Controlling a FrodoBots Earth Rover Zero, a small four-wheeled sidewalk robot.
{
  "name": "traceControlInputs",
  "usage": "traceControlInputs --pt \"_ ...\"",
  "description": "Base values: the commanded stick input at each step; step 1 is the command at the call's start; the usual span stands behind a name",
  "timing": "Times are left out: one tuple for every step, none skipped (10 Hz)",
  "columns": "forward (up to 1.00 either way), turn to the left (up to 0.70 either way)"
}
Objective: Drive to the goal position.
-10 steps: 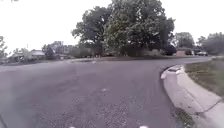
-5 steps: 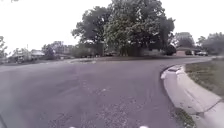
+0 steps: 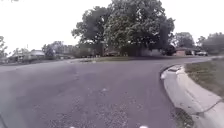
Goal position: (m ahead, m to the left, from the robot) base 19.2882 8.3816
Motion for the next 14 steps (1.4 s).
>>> traceControlInputs --pt "0.04 0.0" --pt "0.04 0.0" --pt "0.04 0.0" --pt "0.04 0.0" --pt "0.04 0.0" --pt "0.04 0.0" --pt "0.05 0.0" --pt "0.04 0.0" --pt "0.04 0.0" --pt "0.04 0.0" --pt "0.04 0.0" --pt "0.04 0.0" --pt "0.04 0.0" --pt "0.04 0.0"
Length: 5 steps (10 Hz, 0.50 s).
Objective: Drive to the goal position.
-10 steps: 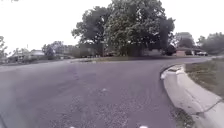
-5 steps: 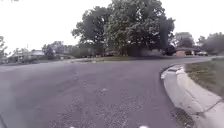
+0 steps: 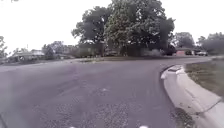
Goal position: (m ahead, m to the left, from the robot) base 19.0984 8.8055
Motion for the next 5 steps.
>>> traceControlInputs --pt "0.04 0.0" --pt "0.04 0.0" --pt "0.04 0.0" --pt "0.04 0.0" --pt "0.04 0.0"
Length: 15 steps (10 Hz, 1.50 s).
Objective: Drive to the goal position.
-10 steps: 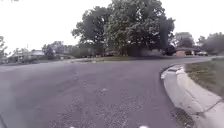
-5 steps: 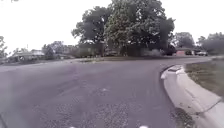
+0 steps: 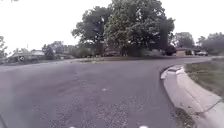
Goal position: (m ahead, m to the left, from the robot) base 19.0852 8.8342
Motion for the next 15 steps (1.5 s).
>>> traceControlInputs --pt "0.04 0.0" --pt "0.04 0.0" --pt "0.04 0.0" --pt "0.04 0.0" --pt "0.04 0.0" --pt "0.04 0.0" --pt "0.04 0.0" --pt "0.04 0.0" --pt "0.04 0.0" --pt "0.04 0.0" --pt "0.04 0.0" --pt "0.04 0.0" --pt "0.04 0.0" --pt "0.04 0.0" --pt "0.04 0.0"
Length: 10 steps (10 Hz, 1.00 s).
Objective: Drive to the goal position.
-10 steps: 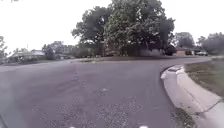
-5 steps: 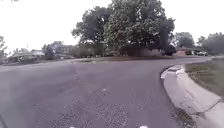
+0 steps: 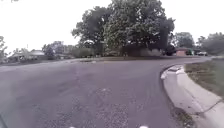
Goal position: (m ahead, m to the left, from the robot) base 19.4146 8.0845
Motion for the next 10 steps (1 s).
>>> traceControlInputs --pt "0.04 0.0" --pt "0.04 0.0" --pt "0.04 0.0" --pt "0.04 0.0" --pt "0.04 0.0" --pt "0.04 0.0" --pt "0.04 0.0" --pt "0.04 0.0" --pt "0.04 0.0" --pt "0.04 0.0"
